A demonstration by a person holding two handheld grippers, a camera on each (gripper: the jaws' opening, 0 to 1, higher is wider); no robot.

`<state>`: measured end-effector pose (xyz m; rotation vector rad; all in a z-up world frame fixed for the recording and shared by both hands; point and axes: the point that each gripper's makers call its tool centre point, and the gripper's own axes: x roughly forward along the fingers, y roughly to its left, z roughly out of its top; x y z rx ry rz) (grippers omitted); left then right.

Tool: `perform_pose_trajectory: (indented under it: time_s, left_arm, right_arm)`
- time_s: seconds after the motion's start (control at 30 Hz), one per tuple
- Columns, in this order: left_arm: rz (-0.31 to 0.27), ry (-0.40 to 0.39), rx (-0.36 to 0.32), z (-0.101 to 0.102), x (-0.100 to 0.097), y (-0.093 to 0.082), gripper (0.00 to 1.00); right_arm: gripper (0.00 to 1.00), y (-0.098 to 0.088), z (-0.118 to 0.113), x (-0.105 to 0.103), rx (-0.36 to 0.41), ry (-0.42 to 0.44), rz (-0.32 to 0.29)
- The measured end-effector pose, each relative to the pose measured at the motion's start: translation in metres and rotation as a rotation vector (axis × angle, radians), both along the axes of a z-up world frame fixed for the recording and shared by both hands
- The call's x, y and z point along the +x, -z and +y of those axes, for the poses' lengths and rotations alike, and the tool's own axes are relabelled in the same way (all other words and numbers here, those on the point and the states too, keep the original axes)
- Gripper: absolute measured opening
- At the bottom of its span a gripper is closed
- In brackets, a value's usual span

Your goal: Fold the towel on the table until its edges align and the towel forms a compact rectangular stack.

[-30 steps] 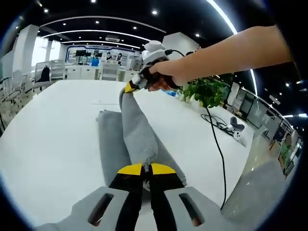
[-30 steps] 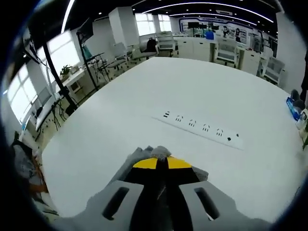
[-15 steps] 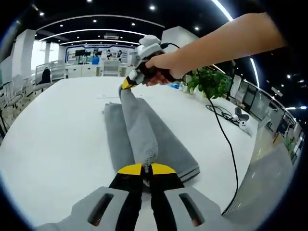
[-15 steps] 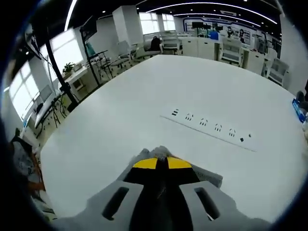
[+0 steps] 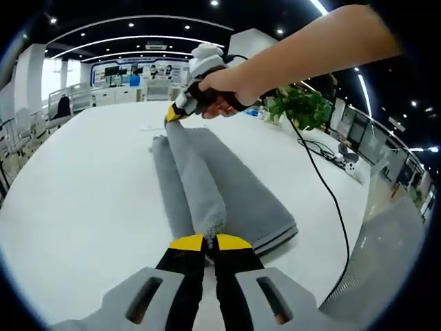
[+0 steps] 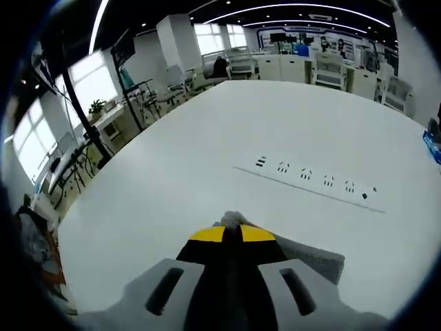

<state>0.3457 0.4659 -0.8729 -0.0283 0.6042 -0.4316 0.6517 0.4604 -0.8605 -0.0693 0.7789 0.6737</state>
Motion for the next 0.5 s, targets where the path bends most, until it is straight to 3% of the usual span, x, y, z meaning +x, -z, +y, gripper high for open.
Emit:
perform_pose_trajectory:
  time_s: [0.13,0.5]
  left_arm:
    - [0.017,-0.002,0.006,0.002,-0.003,0.01,0.04]
    - [0.068,-0.025,-0.03,0.005,-0.006,0.015,0.04]
  right_arm:
    - [0.06,-0.001,0.003,-0.002,0.009,-0.022,-0.012]
    - [0.1,-0.012,0.015,-0.005,0.084,-0.044,-0.031]
